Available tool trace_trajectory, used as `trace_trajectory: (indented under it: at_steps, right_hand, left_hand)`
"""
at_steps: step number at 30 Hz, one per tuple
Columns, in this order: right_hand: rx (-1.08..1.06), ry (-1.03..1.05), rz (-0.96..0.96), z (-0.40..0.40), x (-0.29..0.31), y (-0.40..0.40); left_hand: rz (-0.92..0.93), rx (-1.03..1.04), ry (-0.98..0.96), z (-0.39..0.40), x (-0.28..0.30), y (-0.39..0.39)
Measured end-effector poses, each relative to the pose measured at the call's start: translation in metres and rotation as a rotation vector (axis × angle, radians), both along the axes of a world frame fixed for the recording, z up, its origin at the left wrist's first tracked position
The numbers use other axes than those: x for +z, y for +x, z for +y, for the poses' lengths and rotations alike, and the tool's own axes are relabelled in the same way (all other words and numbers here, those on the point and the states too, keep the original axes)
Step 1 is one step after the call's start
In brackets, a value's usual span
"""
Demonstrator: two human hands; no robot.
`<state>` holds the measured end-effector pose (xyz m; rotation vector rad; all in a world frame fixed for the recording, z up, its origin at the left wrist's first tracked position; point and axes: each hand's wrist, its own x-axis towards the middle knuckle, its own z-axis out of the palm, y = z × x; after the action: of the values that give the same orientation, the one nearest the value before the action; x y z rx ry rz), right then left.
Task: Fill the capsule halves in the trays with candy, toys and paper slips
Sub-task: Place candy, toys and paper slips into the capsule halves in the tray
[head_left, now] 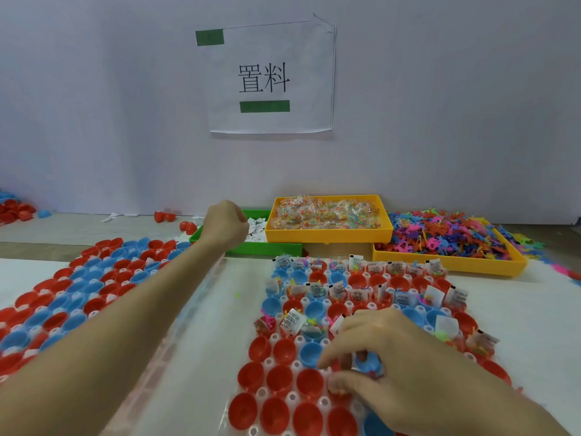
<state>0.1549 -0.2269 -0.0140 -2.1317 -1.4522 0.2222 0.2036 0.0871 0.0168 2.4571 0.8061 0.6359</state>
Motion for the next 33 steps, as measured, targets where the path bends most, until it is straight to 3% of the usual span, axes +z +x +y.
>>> trace_trajectory:
  at_steps: [10,17,22,33]
  right_hand:
    - [-0.140,0.241,0.028,-0.008,0.010,0.019]
    - [-0.182,0.296,0.032,-0.010,0.008,0.025]
    - [-0.196,0.300,0.019,-0.010,0.006,0.027]
    - [-0.244,0.321,0.004,-0.010,0.004,0.030]
  left_hand:
    - [0.372,-0.066,0.125,0.009,-0.020,0.060]
    - [0.378,-0.046,0.066,0.020,-0.028,0.061]
    - [0.179,-0.002,-0.092,0.024,-0.024,0.056]
    - [-0.506,0.103,-0.611,0.025,-0.011,0.041]
